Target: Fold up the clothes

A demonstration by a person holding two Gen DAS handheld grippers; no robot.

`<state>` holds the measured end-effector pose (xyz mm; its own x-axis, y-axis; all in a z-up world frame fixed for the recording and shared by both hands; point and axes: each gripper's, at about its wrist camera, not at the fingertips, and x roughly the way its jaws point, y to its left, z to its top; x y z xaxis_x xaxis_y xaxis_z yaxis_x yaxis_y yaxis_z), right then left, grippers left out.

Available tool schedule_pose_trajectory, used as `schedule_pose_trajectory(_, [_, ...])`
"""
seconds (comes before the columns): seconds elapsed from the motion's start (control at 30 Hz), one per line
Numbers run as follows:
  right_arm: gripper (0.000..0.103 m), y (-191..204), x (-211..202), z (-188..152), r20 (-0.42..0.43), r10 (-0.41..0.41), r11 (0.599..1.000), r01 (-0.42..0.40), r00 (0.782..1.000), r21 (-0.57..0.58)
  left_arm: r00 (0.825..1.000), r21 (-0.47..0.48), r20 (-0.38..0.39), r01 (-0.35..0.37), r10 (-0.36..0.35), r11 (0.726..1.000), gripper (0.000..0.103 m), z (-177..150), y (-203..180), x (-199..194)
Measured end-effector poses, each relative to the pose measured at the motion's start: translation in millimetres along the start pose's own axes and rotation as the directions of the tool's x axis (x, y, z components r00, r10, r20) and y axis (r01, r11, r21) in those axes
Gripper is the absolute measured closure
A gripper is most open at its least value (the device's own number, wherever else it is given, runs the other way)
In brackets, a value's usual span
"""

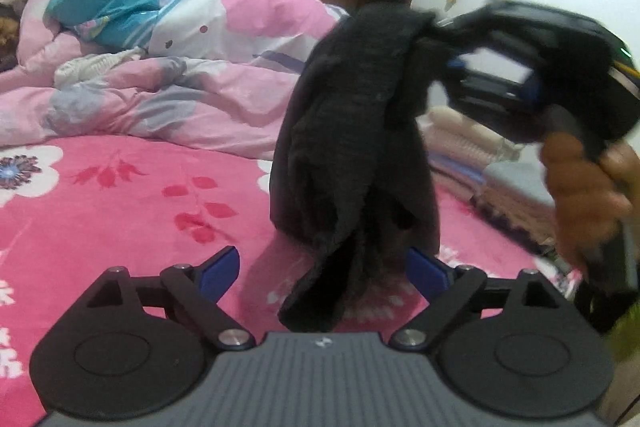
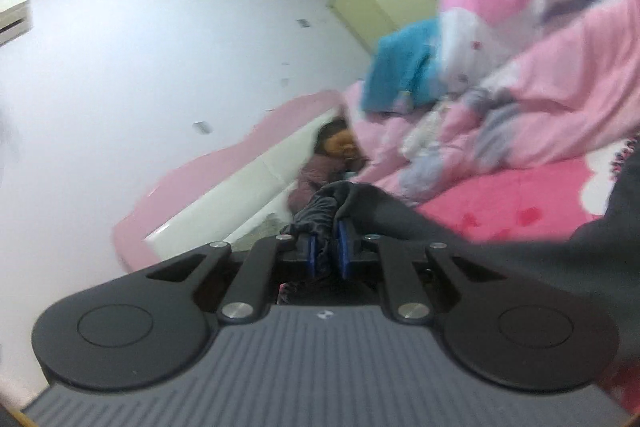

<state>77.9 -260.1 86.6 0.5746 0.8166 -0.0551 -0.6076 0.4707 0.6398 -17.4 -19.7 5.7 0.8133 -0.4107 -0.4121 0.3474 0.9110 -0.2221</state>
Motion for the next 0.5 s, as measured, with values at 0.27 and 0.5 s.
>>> schedule_pose_trajectory(0.27, [0.094, -106, -17, 16, 0.078, -0.207, 0.958, 0.186, 0.975, 0.217, 0.992, 0.031, -0.117, -0.034, 0.037, 0.999, 0.012, -17, 7, 41])
schedule_pose_trajectory(0.5, [0.094, -186, -27, -13, 0.023, -0.277, 0.875, 0.242, 0.961, 0.419, 0.968, 0.029, -0.246, 0.058, -0.049, 0.998, 0.018, -29, -1, 106])
